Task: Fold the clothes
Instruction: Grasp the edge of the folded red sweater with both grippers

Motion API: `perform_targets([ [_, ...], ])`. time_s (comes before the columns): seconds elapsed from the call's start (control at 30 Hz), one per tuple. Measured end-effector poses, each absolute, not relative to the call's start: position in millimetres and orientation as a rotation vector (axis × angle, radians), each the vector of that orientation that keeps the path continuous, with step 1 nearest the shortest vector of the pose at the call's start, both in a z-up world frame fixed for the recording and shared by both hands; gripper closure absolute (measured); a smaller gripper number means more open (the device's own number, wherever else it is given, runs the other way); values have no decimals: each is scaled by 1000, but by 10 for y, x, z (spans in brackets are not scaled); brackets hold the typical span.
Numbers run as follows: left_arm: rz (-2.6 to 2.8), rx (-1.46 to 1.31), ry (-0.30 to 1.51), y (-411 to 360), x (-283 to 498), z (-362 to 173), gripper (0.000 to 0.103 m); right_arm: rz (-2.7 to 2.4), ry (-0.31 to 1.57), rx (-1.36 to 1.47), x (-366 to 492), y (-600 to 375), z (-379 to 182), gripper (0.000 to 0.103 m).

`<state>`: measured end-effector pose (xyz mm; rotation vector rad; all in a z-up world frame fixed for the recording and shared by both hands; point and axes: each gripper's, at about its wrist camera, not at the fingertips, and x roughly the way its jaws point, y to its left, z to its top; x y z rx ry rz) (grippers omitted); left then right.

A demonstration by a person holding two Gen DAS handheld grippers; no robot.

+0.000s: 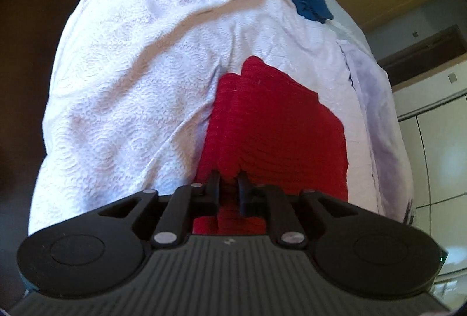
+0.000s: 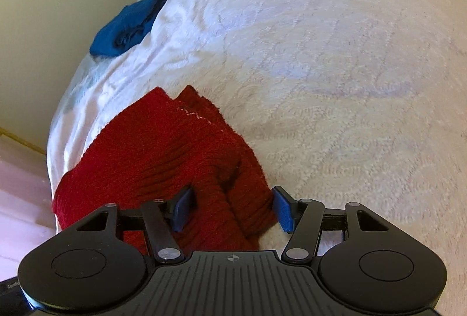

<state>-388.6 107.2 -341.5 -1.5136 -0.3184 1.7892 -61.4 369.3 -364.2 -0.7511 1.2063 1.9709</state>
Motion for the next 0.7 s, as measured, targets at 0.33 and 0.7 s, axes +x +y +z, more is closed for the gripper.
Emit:
perform_targets([
  [0.33, 1618, -1547, -400, 1139, -4214, -3568, 47, 2051, 1292, -699, -324, 4006, -3497, 30],
  [0.7, 1505, -1551, -504, 1317, -4330, -3807, 67, 2130, 1476, -696, -304, 4425, -3863, 29],
])
